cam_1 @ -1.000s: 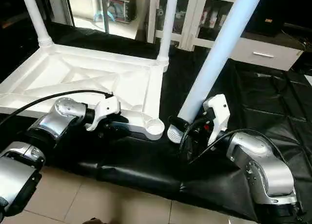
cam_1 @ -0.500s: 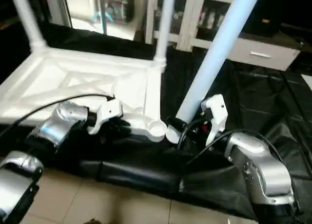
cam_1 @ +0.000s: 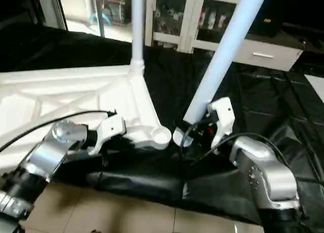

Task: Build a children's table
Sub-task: Pick table leg, then insert table leg to table base

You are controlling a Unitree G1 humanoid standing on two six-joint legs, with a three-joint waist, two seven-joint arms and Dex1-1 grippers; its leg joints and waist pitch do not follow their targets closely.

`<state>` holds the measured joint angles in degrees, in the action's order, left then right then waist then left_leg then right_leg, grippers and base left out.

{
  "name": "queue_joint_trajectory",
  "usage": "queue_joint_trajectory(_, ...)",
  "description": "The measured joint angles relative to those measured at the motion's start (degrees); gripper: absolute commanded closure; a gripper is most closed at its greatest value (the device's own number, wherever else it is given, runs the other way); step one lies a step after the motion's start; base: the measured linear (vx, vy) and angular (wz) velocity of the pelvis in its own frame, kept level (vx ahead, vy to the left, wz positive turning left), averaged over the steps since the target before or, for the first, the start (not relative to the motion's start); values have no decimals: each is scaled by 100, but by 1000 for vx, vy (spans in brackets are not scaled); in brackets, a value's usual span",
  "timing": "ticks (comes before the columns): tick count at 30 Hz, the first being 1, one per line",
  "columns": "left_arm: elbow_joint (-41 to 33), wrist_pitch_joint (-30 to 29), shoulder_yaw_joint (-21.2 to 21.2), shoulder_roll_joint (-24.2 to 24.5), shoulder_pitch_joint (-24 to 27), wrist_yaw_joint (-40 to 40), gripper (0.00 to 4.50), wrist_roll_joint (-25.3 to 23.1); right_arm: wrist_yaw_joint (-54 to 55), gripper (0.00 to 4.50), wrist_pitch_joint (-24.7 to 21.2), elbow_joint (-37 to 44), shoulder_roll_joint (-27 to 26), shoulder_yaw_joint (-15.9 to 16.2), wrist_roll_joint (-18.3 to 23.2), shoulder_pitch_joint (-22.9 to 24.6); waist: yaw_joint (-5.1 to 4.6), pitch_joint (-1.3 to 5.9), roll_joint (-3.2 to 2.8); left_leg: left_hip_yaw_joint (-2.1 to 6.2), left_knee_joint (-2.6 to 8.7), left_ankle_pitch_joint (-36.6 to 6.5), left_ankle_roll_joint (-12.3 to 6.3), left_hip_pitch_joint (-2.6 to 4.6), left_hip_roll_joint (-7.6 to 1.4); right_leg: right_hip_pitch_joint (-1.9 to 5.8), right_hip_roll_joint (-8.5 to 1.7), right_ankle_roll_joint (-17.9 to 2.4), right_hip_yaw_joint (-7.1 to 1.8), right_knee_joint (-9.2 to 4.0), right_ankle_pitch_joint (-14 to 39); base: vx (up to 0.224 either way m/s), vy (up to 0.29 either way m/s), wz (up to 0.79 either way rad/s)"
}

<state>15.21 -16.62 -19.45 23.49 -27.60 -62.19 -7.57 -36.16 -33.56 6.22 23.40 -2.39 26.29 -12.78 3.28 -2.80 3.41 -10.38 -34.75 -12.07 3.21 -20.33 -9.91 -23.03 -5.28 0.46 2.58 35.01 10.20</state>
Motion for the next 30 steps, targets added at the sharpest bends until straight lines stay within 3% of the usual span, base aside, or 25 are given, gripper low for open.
queue_joint_trajectory(8,-140,288,-122,-24,95,-16,448,-11,194,261,-139,-153,-274,14,28,-275,46,-1,-5,-6,16,0,0,-10,2,-7,-1,2,-1,-6,8,0,0,0)
queue_joint_trajectory(15,193,709,-321,-167,-105,-84,448,-107,-279,261,-517,-260,-183,328,253,-504,185,-1,-2,-46,15,2,-1,-10,-1,-2,-8,9,-27,-5,13,0,0,0)
queue_joint_trajectory(19,222,822,-360,-167,-131,-290,448,-95,-467,261,-514,-496,-57,503,189,-526,194,0,3,-84,15,8,-11,-13,-9,-2,-18,15,-39,-4,17,0,0,0)
queue_joint_trajectory(24,235,823,-419,-167,-184,-446,448,-91,-564,261,-479,-668,-44,525,21,-653,190,8,62,-91,14,10,-15,-19,-10,-5,-21,23,-39,-2,22,0,0,0)
queue_joint_trajectory(30,253,876,-463,-167,-207,-575,448,-68,-587,261,-449,-749,-40,658,0,-758,198,8,68,-92,14,10,-15,-22,-11,-3,-22,31,-39,-2,27,0,0,0)
